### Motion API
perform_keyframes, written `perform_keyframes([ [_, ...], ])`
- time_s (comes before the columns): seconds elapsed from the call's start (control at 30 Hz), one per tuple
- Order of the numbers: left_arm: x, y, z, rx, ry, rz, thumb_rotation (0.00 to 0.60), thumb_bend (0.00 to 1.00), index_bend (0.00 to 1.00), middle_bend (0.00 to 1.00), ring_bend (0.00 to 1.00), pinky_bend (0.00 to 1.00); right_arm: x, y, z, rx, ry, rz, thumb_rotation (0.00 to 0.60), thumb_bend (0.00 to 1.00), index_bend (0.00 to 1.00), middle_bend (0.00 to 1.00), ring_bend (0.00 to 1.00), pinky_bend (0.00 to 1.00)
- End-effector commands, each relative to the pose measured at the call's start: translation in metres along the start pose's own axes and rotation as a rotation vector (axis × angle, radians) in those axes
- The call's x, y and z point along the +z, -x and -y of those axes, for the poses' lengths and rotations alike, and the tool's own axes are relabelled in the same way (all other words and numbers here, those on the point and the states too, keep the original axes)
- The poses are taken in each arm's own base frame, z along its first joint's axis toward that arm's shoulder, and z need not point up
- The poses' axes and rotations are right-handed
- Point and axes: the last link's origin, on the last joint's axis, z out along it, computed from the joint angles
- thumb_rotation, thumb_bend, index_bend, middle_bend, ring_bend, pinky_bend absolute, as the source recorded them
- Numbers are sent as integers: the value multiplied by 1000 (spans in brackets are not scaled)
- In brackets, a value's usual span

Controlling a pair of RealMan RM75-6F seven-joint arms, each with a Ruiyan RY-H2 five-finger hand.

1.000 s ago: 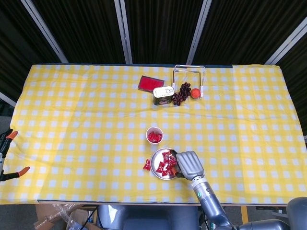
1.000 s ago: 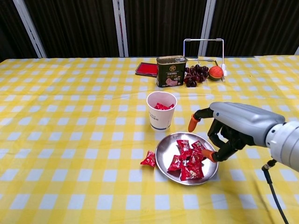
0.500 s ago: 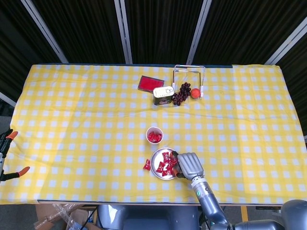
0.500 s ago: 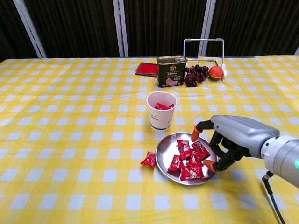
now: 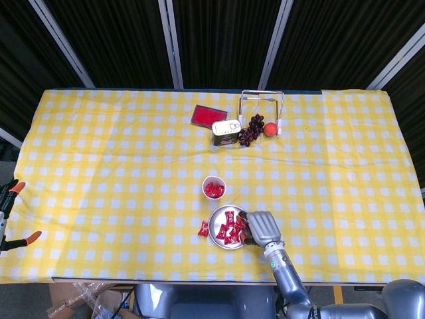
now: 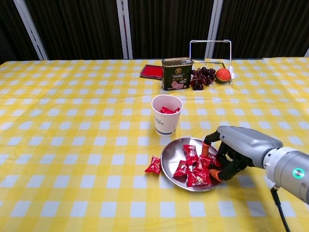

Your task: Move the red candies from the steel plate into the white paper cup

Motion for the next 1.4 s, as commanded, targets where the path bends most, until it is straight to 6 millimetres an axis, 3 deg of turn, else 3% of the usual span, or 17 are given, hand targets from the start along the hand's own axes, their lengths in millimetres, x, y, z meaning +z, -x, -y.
perform_keyframes([
  [0.03,0,0,0,-1,1,0,600,30,0,0,0,0,0,0,2,16,-12,-4,600,463,540,824,963,1000],
  [0.2,0,0,0,-1,1,0,600,30,0,0,0,0,-1,-3,5,28,-28,-19,600,518,561,824,963,1000],
  [0.73,-1,-1,-1,-3,6,-5,600,30,0,0,0,0,-12,-29,15,44,-69,-72,600,520,563,824,963,1000],
  [1.1,0,-1,0,-9,5,-1,600,30,0,0,0,0,-11,-67,34,56,-106,-138,600,521,562,824,963,1000],
  [1.4,1,0,0,-8,-2,9,600,38,0,0,0,0,9,-99,63,24,-146,-176,600,521,563,824,963,1000],
])
